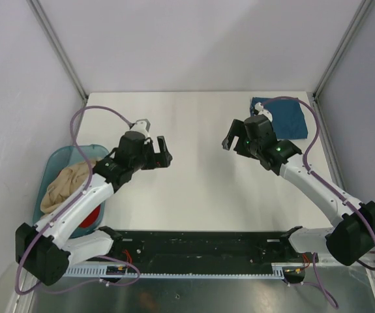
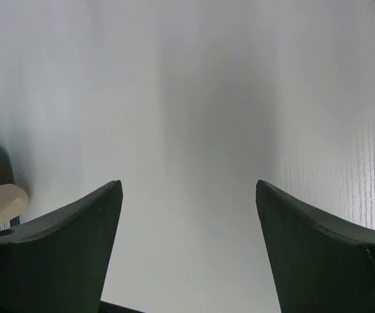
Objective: Fold and stack the t-shirts
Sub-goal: Grab crumpled tshirt from bin with the left arm
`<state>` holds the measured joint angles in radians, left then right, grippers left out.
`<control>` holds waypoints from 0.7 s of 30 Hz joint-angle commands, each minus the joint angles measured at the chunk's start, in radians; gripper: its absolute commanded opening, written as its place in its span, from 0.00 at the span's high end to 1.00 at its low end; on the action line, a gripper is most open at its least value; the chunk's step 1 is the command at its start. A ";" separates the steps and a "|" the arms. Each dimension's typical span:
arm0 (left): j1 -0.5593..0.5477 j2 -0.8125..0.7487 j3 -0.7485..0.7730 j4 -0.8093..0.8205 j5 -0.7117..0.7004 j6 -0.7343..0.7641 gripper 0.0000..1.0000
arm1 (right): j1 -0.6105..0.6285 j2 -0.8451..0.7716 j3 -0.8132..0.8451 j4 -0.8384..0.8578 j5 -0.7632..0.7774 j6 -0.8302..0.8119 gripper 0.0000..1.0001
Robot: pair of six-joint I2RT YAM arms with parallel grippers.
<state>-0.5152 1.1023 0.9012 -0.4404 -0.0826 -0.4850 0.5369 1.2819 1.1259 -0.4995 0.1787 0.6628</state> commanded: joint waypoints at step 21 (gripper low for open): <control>0.647 -0.137 -0.073 -0.317 -0.559 -0.296 0.01 | 0.000 0.052 -0.004 0.011 -0.049 -0.058 0.11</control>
<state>0.0551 0.9424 0.8581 -0.7364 -0.5224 -0.7185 0.5369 1.3239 1.1259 -0.5060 0.1520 0.6266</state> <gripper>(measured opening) 0.994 0.884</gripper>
